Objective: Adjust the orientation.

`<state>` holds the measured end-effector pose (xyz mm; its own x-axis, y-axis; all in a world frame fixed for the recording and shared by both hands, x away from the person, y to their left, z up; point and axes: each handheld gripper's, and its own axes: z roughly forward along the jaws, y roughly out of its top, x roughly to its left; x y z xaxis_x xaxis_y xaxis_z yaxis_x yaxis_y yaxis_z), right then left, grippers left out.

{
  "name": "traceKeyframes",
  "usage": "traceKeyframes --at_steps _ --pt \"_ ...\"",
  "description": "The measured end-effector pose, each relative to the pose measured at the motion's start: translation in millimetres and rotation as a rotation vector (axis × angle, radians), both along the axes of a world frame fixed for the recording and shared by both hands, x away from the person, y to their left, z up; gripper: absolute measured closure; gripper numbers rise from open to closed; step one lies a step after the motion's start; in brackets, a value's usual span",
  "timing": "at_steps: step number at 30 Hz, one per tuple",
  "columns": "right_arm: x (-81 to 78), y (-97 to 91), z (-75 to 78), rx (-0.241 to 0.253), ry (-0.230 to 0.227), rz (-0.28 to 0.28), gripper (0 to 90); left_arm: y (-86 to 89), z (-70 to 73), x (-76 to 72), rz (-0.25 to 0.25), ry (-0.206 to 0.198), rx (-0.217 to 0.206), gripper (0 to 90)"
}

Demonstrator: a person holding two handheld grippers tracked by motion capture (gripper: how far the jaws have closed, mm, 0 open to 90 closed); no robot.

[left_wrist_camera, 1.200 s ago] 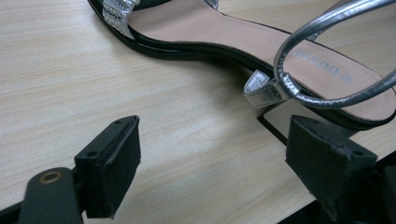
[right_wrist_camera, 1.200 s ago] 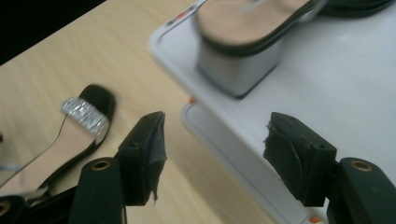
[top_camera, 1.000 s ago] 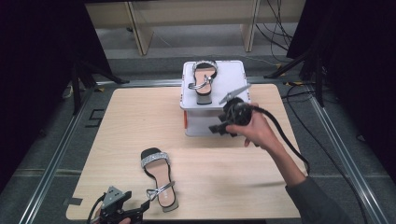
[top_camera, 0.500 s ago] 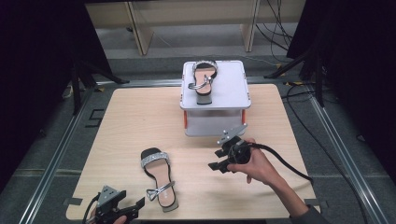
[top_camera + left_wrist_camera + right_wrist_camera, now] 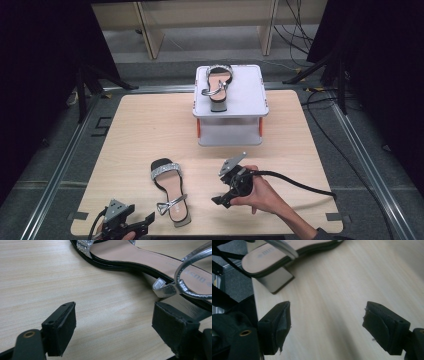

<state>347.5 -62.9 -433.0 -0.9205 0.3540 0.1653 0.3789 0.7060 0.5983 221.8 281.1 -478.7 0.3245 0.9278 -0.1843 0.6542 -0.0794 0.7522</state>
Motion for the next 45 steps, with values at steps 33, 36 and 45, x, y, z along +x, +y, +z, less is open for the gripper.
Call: traceKeyframes --at_steps 33,36,45 --pt "-8.1 74.3 -13.7 0.109 -0.04 0.106 59.8 -0.8 0.6 -1.5 -0.002 0.027 0.03 18.9" --pt "-8.9 82.1 -8.5 0.09 -0.051 0.085 62.9 -0.3 1.0 -1.5 -0.005 0.024 0.034 18.9" --pt "1.6 86.5 -15.0 0.105 -0.055 0.119 80.9 -2.1 -0.7 -1.4 -0.004 0.018 0.025 18.9"
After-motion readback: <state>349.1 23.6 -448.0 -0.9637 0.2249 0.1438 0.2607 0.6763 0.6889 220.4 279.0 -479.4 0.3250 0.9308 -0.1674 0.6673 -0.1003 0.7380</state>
